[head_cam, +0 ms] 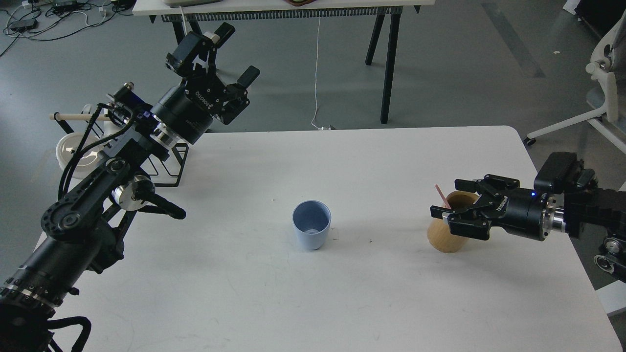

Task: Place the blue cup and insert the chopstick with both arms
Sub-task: 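Grasp the pink stick with the right gripper and lift it out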

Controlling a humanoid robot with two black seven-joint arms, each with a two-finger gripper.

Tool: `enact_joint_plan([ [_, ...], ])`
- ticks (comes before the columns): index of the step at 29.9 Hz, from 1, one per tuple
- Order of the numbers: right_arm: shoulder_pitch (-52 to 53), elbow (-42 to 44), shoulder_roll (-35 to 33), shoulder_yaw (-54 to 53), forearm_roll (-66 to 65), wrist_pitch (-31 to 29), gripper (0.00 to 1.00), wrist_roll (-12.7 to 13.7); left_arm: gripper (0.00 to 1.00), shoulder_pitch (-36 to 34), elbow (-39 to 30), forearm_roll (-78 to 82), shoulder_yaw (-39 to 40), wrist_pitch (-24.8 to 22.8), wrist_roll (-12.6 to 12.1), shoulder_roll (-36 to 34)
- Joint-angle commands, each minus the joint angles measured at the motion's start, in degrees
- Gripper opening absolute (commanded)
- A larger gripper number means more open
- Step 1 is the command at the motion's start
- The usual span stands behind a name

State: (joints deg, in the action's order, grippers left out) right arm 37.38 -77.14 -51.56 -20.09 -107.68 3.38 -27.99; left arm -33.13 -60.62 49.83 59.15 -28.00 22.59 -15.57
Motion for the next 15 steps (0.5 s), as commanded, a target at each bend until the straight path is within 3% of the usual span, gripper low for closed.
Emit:
enact_joint_plan([
  [1, 0.1, 0.2, 0.5, 0.1, 0.1, 0.6, 0.97, 0.0, 0.99, 0.0, 0.9, 0.0, 0.0, 0.0, 0.0, 0.2],
  [7, 0.1, 0.2, 0.5, 0.1, 0.2, 0.9, 0.85, 0.0, 0.99, 0.0, 1.6, 0.0, 0.0, 0.0, 0.0, 0.4],
  [11, 0.1, 0.1, 0.4, 0.1, 0.2, 0.9, 0.63, 0.0, 0.99, 0.0, 1.6, 0.0, 0.0, 0.0, 0.0, 0.4],
  [15, 0.1, 0.1, 0.4, 0.1, 0.1, 0.9, 0.55, 0.0, 0.99, -0.1, 1.6, 0.0, 0.0, 0.0, 0.0, 0.4],
])
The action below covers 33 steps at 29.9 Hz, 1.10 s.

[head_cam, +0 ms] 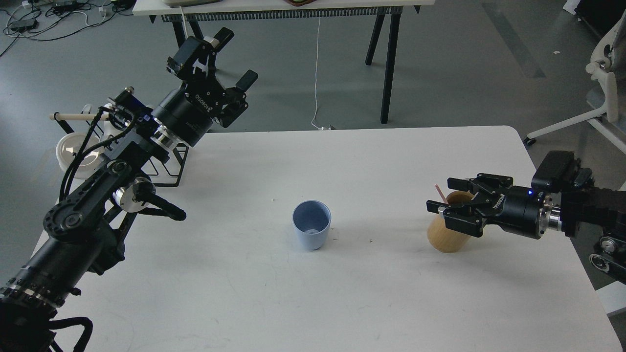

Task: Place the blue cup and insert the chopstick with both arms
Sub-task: 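Grasp the pink stick with the right gripper and lift it out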

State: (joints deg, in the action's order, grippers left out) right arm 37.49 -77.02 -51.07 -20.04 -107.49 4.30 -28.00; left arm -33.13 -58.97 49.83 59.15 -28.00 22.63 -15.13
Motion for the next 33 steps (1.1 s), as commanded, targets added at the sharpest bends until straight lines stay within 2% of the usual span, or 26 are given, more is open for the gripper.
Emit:
enact_joint_plan([
  [1, 0.0, -0.1, 0.0, 0.0, -0.1, 0.0, 0.53, 0.0, 0.99, 0.0, 0.0, 0.0, 0.0, 0.0, 0.0, 0.0],
  [8, 0.0, -0.1, -0.1, 0.3, -0.1, 0.1, 0.36, 0.0, 0.99, 0.0, 0.7, 0.0, 0.0, 0.0, 0.0, 0.4],
  [12, 0.3, -0.1, -0.2, 0.3, 0.0, 0.3, 0.17, 0.0, 0.99, -0.1, 0.8, 0.0, -0.6, 0.0, 0.0, 0.4],
  [17, 0.2, -0.1, -0.3, 0.3, 0.0, 2.2, 0.02, 0.0, 0.99, 0.0, 0.8, 0.1, -0.8, 0.0, 0.0, 0.5],
  [33, 0.4, -0.1, -1.7, 0.1, 0.5, 6.3, 0.01, 0.0, 0.99, 0.0, 0.8, 0.1, -0.8, 0.0, 0.0, 0.9],
])
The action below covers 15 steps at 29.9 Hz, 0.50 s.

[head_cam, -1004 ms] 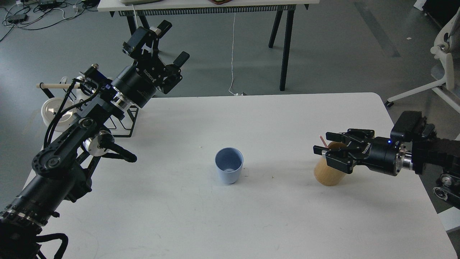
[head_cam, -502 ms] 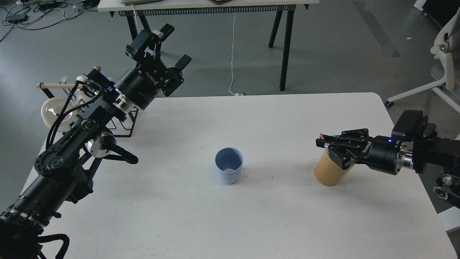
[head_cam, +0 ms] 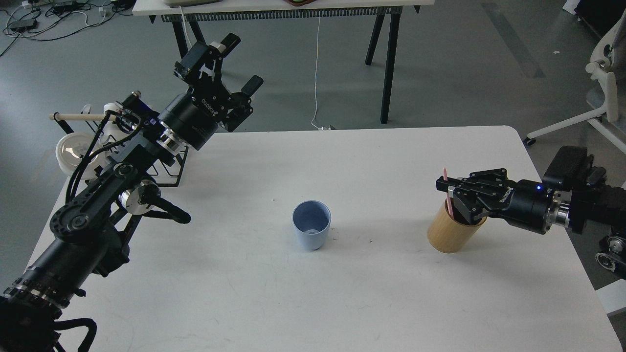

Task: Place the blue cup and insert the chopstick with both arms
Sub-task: 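Grasp the pink stick with the right gripper and lift it out, then carry the pink stick over the blue cup with the right gripper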

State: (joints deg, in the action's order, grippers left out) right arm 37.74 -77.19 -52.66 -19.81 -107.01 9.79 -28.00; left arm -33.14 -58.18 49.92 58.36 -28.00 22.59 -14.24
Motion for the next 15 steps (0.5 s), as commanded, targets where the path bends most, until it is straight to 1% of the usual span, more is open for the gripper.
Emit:
enact_joint_plan([
  [1, 0.3, 0.0, -0.2, -0.1, 0.0, 1.0, 0.01, 0.0, 0.99, 0.0, 0.0, -0.1, 0.0, 0.0, 0.0, 0.0],
  [10, 5.1, 0.3, -1.4, -0.7, 0.7, 1.9, 0.01, 0.0, 0.99, 0.0, 0.0, 0.0, 0.0, 0.0, 0.0, 0.1],
  [15, 7.0, 0.1, -1.7, -0.8, 3.2, 1.9, 0.01, 0.0, 0.99, 0.3, 0.0, 0.0, 0.0, 0.0, 0.0, 0.4],
])
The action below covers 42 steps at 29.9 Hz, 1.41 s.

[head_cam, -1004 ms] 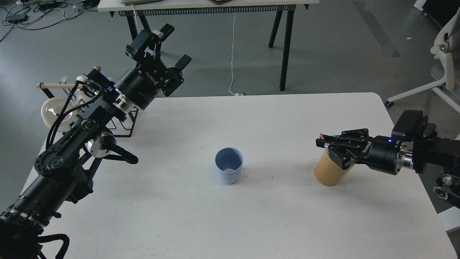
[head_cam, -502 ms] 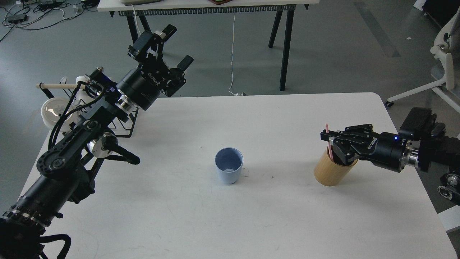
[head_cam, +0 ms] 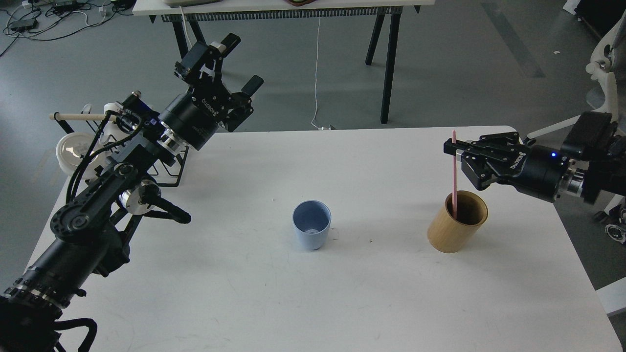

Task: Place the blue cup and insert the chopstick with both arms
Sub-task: 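Carry the pink stick over the blue cup with the right gripper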

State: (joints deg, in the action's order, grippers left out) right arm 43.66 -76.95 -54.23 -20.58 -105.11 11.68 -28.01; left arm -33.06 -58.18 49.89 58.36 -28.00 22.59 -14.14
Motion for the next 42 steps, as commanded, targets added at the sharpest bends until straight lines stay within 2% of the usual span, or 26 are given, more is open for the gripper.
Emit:
enact_joint_plan([
  [1, 1.5, -0.2, -0.1, -0.1, 1.5, 0.1, 0.01, 0.0, 0.99, 0.2, 0.1, 0.0, 0.0, 0.0, 0.0, 0.3],
  [13, 8.7, -4.5, -1.7, 0.1, 7.9, 0.2, 0.01, 0.0, 0.99, 0.2, 0.1, -0.1, 0.2, 0.0, 0.2, 0.3],
  [20, 9.4, -6.0, -0.2, 0.7, 9.2, 0.6, 0.00, 0.0, 0.99, 0.1, 0.1, -0.2, 1.0, 0.0, 0.3, 0.9],
  [27, 9.9, -4.9, 12.6, 4.8, 9.1, 2.0, 0.00, 0.0, 0.99, -0.3, 1.1, -0.7, 4.2, 0.0, 1.7, 2.4],
  [33, 13.0, 2.8, 21.3, 10.6, 9.0, 7.2, 0.00, 0.0, 0.99, -0.3, 1.1, -0.8, 4.6, 0.0, 1.9, 2.1],
  [37, 15.0, 6.4, 25.7, 13.3, 9.0, 8.4, 0.00, 0.0, 0.99, 0.2, 1.1, -0.8, 4.8, 0.0, 3.1, 1.5],
  [42, 15.3, 8.9, 30.1, 14.0, 9.0, 9.5, 0.00, 0.0, 0.99, 1.2, 1.2, -0.8, 4.8, 0.0, 3.2, 0.4],
])
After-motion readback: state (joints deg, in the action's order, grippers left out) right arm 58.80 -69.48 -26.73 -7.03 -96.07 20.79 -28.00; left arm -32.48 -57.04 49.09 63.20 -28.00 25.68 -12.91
